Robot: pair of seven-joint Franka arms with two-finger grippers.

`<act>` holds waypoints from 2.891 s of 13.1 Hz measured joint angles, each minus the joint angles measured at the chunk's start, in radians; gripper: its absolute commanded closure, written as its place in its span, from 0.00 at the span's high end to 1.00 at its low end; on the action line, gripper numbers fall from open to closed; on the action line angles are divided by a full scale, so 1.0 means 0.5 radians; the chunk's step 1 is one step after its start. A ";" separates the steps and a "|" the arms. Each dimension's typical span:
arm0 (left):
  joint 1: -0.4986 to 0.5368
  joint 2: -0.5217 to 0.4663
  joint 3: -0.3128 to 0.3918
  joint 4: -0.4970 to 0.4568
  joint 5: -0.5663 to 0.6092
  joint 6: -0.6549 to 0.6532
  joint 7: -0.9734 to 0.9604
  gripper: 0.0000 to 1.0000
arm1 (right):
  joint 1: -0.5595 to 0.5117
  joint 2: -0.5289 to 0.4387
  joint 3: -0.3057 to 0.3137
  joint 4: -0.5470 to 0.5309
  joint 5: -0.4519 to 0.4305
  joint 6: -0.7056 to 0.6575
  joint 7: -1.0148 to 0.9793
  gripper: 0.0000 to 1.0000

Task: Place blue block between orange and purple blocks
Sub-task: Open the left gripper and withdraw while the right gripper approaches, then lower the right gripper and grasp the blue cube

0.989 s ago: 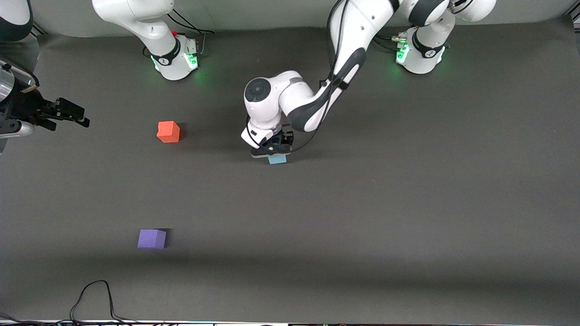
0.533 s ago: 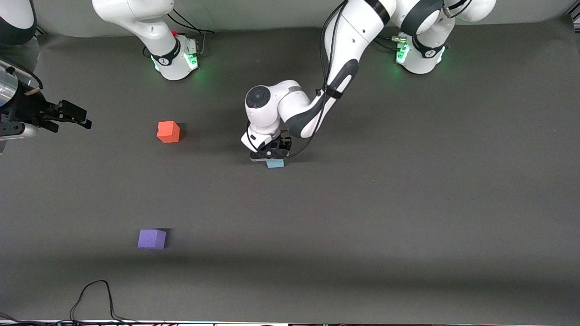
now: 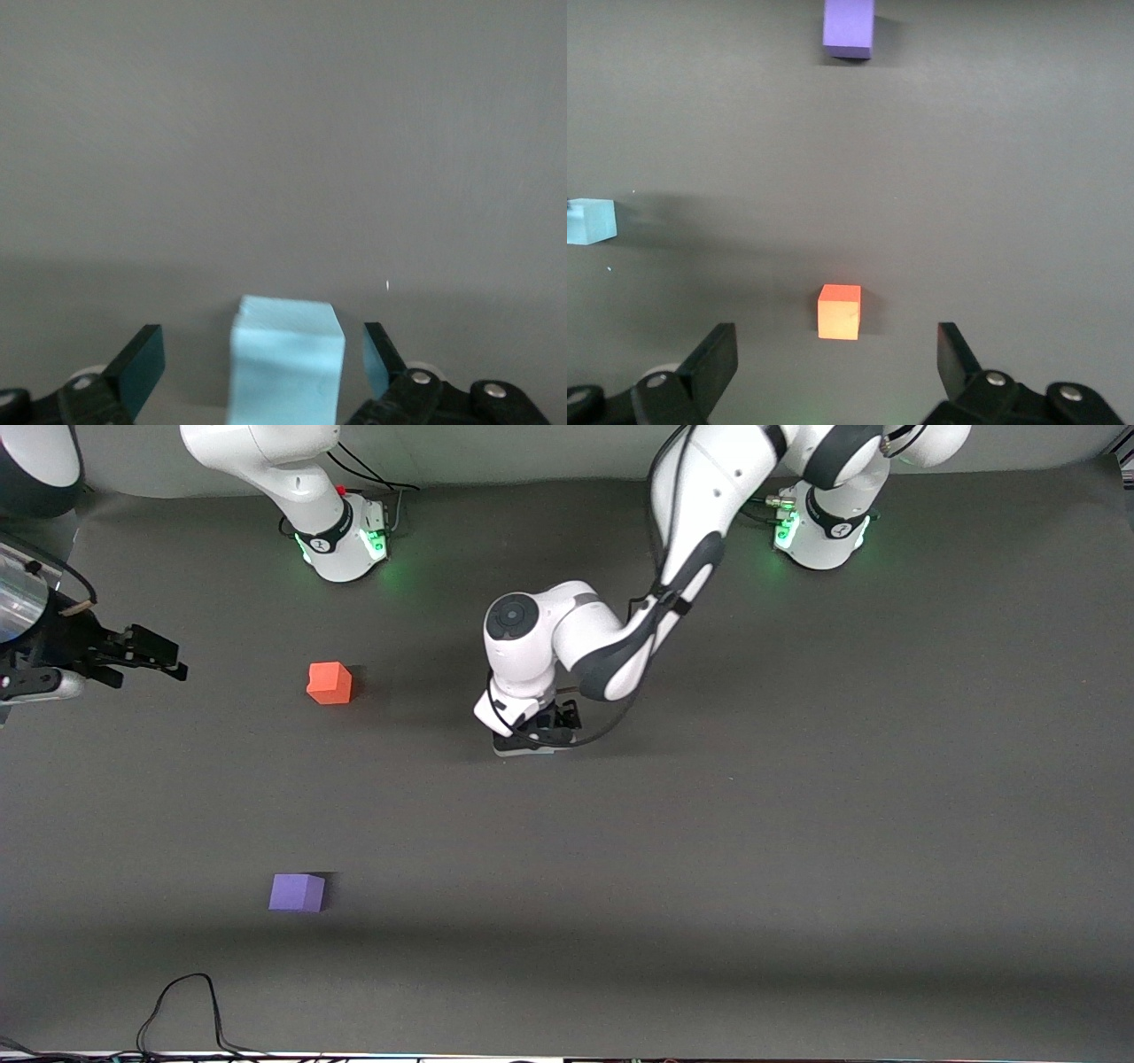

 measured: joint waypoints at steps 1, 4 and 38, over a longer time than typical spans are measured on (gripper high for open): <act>0.093 -0.090 -0.019 0.004 -0.054 -0.074 0.076 1.00 | 0.057 0.006 0.001 -0.006 0.004 0.024 0.021 1.00; 0.455 -0.364 -0.035 -0.005 -0.301 -0.416 0.479 1.00 | 0.359 0.064 0.008 -0.014 0.015 0.122 0.275 1.00; 1.726 -1.519 0.087 -0.471 -0.437 -1.231 2.130 1.00 | 1.489 1.516 0.012 0.088 0.503 1.358 1.177 0.34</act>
